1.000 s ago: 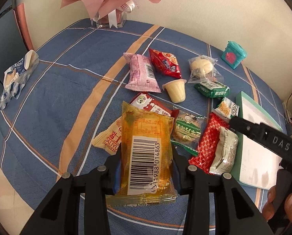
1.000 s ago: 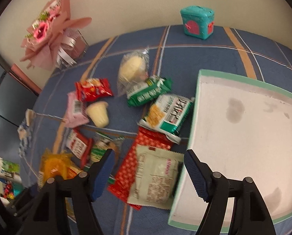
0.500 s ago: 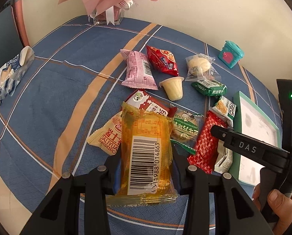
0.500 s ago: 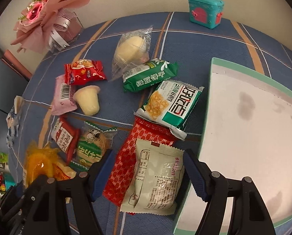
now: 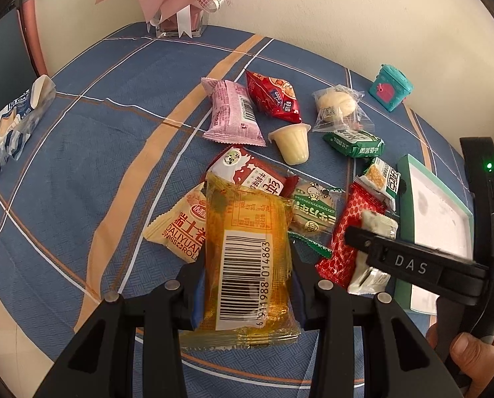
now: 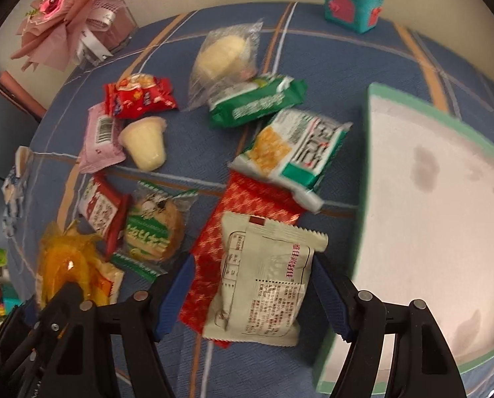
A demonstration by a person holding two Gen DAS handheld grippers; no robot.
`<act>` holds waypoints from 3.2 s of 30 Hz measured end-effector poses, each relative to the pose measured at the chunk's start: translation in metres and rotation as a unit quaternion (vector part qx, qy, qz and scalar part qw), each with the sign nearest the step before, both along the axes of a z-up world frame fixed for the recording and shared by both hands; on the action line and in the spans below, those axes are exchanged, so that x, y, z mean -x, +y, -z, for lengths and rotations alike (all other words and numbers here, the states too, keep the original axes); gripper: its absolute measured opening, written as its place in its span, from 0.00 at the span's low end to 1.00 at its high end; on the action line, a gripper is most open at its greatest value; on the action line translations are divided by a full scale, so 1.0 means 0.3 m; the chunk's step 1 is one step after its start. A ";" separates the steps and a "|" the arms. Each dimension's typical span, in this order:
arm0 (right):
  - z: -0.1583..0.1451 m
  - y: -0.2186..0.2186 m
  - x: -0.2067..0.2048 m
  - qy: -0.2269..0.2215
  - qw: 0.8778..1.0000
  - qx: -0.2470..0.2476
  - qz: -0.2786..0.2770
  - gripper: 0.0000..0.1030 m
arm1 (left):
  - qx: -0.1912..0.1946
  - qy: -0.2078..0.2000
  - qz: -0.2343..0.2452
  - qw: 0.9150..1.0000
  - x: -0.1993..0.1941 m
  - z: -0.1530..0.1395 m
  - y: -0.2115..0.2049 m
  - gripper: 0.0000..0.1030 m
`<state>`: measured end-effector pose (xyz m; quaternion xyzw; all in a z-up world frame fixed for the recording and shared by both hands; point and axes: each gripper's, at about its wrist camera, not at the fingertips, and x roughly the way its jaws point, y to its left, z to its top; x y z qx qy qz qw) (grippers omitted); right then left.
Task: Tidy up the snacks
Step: 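Lift both held packets and carry them over the white tray, then lower both packets into the tray and open both grippers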
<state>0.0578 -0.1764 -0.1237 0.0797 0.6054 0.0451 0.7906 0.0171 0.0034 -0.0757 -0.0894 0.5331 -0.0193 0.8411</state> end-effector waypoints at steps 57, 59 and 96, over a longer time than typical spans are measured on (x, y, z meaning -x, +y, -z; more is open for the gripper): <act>-0.170 -0.943 0.081 -0.072 0.953 0.012 0.294 0.56 | -0.026 -0.008 0.194 0.981 -0.247 -0.025 -0.985 0.50; -0.172 -0.943 0.080 -0.070 0.954 0.017 0.291 0.62 | -0.031 -0.010 0.186 0.982 -0.251 -0.022 -0.976 0.64; -0.219 -0.677 0.253 -0.051 0.976 0.024 0.210 1.00 | -0.112 -0.028 0.070 0.991 -0.069 -0.105 -0.557 0.94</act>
